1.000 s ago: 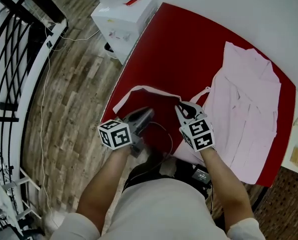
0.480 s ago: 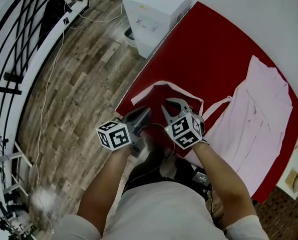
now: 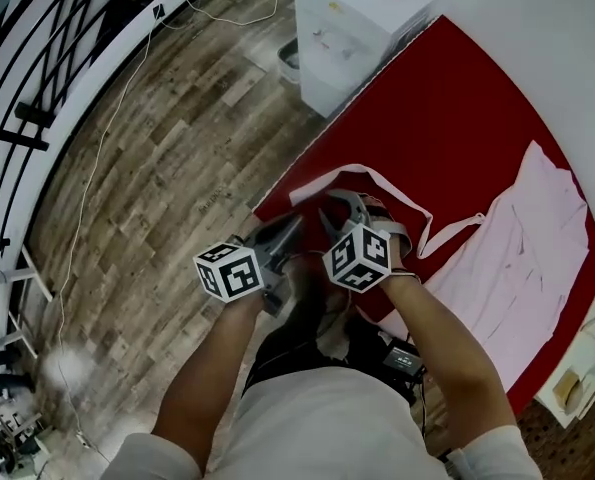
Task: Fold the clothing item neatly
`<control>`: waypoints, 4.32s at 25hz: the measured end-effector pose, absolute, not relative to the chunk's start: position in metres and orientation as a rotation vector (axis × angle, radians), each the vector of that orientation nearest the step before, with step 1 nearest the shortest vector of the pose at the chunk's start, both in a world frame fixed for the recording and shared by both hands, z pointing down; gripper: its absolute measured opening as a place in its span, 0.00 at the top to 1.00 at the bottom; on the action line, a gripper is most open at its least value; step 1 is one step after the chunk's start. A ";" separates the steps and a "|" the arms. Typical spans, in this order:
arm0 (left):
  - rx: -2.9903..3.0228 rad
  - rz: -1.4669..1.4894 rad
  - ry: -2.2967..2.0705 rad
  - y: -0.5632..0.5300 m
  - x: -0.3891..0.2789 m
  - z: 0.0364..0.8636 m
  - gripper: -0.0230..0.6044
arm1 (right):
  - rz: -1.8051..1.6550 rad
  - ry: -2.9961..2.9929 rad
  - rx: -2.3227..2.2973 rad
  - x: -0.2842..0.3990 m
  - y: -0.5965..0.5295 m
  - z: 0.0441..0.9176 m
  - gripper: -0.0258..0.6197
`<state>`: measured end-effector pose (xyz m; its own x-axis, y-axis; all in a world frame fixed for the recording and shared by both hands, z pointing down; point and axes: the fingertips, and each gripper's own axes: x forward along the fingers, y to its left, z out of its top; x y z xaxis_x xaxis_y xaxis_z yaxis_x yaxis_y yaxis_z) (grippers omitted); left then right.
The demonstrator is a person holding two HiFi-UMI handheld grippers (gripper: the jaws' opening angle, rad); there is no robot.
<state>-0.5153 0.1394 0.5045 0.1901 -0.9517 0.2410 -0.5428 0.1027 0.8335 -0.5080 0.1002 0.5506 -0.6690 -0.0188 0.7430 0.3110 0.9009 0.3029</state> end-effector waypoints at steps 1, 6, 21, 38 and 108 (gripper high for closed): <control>1.555 -0.571 -1.471 0.141 -0.516 0.505 0.94 | -0.565 -2.239 -0.229 -0.511 0.103 0.552 0.86; 1.538 -0.584 -1.481 0.147 -0.522 0.507 0.94 | -0.755 -2.150 -0.341 -0.525 0.114 0.565 0.85; 1.520 -0.610 -1.481 0.155 -0.526 0.509 0.94 | -0.817 -2.053 -0.400 -0.532 0.102 0.569 0.85; 1.550 -0.611 -1.432 0.149 -0.507 0.507 0.94 | -0.808 -2.043 -0.327 -0.540 0.097 0.569 0.93; 2.248 0.505 -1.491 -0.055 -0.276 0.485 0.95 | 0.674 -2.434 1.501 -0.021 -0.130 0.385 0.93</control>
<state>-0.2755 -0.0552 0.4853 0.3677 -0.7840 0.5001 -0.9266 -0.3548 0.1249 -0.0207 -0.1300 0.3852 -0.4626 -0.7915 0.3994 -0.8842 0.3790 -0.2731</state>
